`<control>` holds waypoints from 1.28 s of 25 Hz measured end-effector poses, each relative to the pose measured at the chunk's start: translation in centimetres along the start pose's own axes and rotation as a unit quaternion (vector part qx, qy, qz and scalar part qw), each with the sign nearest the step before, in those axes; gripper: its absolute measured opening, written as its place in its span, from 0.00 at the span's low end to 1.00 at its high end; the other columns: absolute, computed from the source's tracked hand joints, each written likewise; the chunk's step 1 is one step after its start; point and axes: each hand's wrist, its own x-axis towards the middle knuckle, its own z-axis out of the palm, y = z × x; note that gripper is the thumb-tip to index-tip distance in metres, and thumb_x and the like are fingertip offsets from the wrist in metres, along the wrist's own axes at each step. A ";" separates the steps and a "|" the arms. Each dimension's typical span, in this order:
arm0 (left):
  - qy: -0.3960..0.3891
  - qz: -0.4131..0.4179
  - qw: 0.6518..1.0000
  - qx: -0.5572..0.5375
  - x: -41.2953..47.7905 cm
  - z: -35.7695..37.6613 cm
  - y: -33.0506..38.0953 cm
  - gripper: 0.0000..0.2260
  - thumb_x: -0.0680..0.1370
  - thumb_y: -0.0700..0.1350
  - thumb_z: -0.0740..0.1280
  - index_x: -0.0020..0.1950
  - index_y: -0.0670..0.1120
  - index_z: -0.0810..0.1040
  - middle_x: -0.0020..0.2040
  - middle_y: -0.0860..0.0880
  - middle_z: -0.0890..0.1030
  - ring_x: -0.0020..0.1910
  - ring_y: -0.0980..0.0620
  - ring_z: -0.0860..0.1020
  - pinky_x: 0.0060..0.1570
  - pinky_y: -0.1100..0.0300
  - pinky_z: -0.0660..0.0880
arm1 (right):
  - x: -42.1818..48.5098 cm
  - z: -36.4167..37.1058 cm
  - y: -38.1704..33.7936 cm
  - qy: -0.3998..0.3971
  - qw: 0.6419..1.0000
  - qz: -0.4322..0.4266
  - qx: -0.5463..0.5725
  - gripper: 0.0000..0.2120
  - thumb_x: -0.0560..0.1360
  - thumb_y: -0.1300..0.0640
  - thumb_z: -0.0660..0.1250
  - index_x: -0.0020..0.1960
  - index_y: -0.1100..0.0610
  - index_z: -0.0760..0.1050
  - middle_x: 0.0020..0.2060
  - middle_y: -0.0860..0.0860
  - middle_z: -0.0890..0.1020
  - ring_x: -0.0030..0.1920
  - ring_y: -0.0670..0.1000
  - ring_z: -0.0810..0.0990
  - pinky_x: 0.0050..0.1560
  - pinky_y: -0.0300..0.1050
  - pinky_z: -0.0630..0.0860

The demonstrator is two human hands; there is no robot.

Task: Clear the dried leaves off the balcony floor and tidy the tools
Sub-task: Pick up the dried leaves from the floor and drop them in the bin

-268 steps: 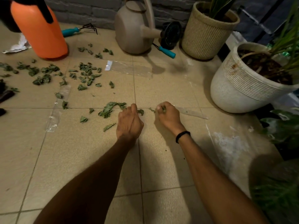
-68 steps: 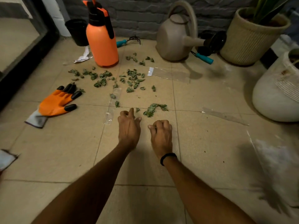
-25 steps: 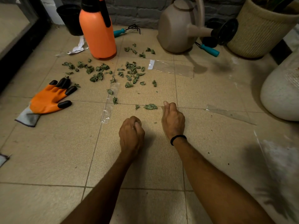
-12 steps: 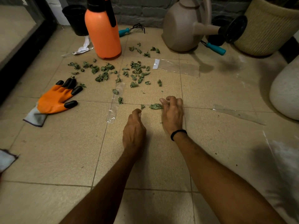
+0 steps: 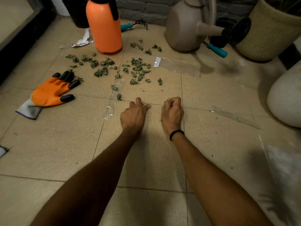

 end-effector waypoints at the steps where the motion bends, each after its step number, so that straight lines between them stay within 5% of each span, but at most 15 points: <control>1: 0.005 0.011 1.000 0.014 0.0 0.2 -0.1 0.16 0.85 0.57 0.53 0.64 0.47 0.65 0.52 0.44 0.79 0.36 0.46 0.76 0.31 0.54 0.69 | -0.3 -0.5 0.3 0.011 1.000 -0.007 -0.002 0.04 0.82 0.57 0.57 0.54 0.56 0.70 0.40 0.50 0.76 0.39 0.49 0.75 0.39 0.46 0.74; 4: 0.052 0.012 0.998 -0.017 -0.6 0.6 -0.5 0.12 0.86 0.53 0.50 0.58 0.46 0.67 0.43 0.47 0.78 0.33 0.50 0.74 0.29 0.55 0.69 | -2.1 -0.9 1.4 -0.025 0.986 -0.108 -0.125 0.12 0.84 0.52 0.55 0.55 0.56 0.74 0.46 0.51 0.77 0.46 0.49 0.72 0.48 0.48 0.74; 7: 0.064 0.004 0.993 -0.098 -1.2 0.4 -0.6 0.13 0.85 0.54 0.51 0.53 0.47 0.68 0.39 0.48 0.76 0.33 0.49 0.76 0.31 0.54 0.73 | -2.8 -0.6 1.3 -0.083 0.951 -0.189 -0.232 0.13 0.81 0.45 0.62 0.49 0.54 0.74 0.44 0.50 0.74 0.44 0.49 0.69 0.44 0.42 0.70; 10: 0.060 0.008 0.986 -0.153 -2.1 0.5 -1.2 0.13 0.85 0.53 0.53 0.51 0.46 0.70 0.38 0.48 0.75 0.34 0.48 0.74 0.33 0.53 0.72 | -2.2 -0.1 1.2 -0.041 0.928 -0.235 -0.288 0.10 0.81 0.52 0.65 0.44 0.57 0.75 0.37 0.52 0.76 0.36 0.52 0.73 0.38 0.45 0.73; 14: 0.071 -0.008 0.974 -0.215 -3.1 0.1 -1.7 0.12 0.85 0.51 0.55 0.50 0.45 0.70 0.37 0.49 0.75 0.32 0.51 0.73 0.30 0.57 0.68 | -1.2 0.3 -1.0 -0.072 0.937 -0.113 -0.323 0.11 0.81 0.57 0.59 0.46 0.60 0.77 0.39 0.55 0.80 0.37 0.54 0.78 0.38 0.47 0.74; 16: 0.076 -0.032 0.959 -0.270 -3.1 -0.3 -2.3 0.10 0.85 0.49 0.57 0.49 0.45 0.70 0.36 0.51 0.73 0.31 0.56 0.71 0.29 0.66 0.64 | 0.1 -0.8 -2.3 -0.056 0.989 0.089 -0.106 0.12 0.79 0.57 0.61 0.38 0.58 0.73 0.32 0.52 0.76 0.32 0.51 0.73 0.32 0.44 0.71; 17: 0.083 -0.047 0.947 -0.306 -3.1 -0.5 -2.8 0.09 0.85 0.47 0.58 0.48 0.45 0.70 0.35 0.53 0.72 0.31 0.58 0.69 0.28 0.68 0.64 | 0.8 -1.6 -2.8 -0.032 0.970 0.234 0.057 0.14 0.79 0.56 0.62 0.35 0.56 0.70 0.29 0.51 0.72 0.27 0.48 0.70 0.27 0.40 0.68; 18: 0.092 -0.064 0.934 -0.340 -3.1 -0.4 -3.3 0.08 0.84 0.45 0.59 0.47 0.45 0.70 0.35 0.53 0.71 0.31 0.59 0.69 0.29 0.69 0.64 | 1.1 -2.6 -3.1 -0.030 0.911 0.356 0.204 0.14 0.79 0.57 0.62 0.34 0.55 0.67 0.27 0.50 0.70 0.24 0.46 0.66 0.23 0.38 0.64; 20: 0.098 -0.095 0.913 -0.385 -3.2 -0.3 -4.1 0.08 0.83 0.42 0.60 0.44 0.46 0.70 0.35 0.54 0.71 0.31 0.60 0.68 0.31 0.66 0.66 | 1.1 -4.1 -2.7 -0.048 0.794 0.472 0.381 0.15 0.79 0.60 0.61 0.34 0.54 0.65 0.25 0.48 0.65 0.20 0.44 0.59 0.18 0.36 0.57; 23: 0.096 -0.102 0.884 -0.446 -3.8 -0.6 -4.7 0.12 0.82 0.38 0.59 0.39 0.49 0.67 0.34 0.54 0.70 0.31 0.60 0.69 0.33 0.64 0.68 | -0.1 -4.8 -3.7 -0.112 0.729 0.495 0.459 0.17 0.79 0.62 0.62 0.33 0.54 0.64 0.23 0.46 0.63 0.20 0.43 0.57 0.16 0.35 0.54; 25: 0.098 -0.139 0.856 -0.489 -4.7 -1.7 -5.2 0.13 0.81 0.38 0.59 0.38 0.52 0.66 0.35 0.52 0.70 0.33 0.55 0.70 0.34 0.56 0.70 | -1.9 -3.9 -5.7 -0.155 0.723 0.497 0.455 0.17 0.79 0.62 0.62 0.33 0.53 0.64 0.24 0.46 0.62 0.20 0.43 0.57 0.16 0.34 0.54; 28: 0.086 -0.301 0.788 -0.530 -7.2 -6.2 -7.1 0.11 0.75 0.42 0.57 0.34 0.52 0.64 0.33 0.49 0.68 0.33 0.48 0.67 0.32 0.51 0.69 | -6.8 -3.0 -11.3 -0.199 0.723 0.519 0.411 0.16 0.79 0.62 0.61 0.33 0.53 0.64 0.24 0.46 0.62 0.20 0.43 0.57 0.16 0.34 0.54; 32: 0.071 -0.439 0.715 -0.539 -15.0 -19.4 -9.2 0.09 0.70 0.38 0.53 0.33 0.50 0.58 0.32 0.49 0.63 0.29 0.50 0.60 0.24 0.61 0.60 | -14.6 -5.4 -23.3 -0.307 0.715 0.556 0.293 0.15 0.78 0.61 0.62 0.34 0.53 0.64 0.24 0.47 0.65 0.20 0.43 0.58 0.17 0.35 0.54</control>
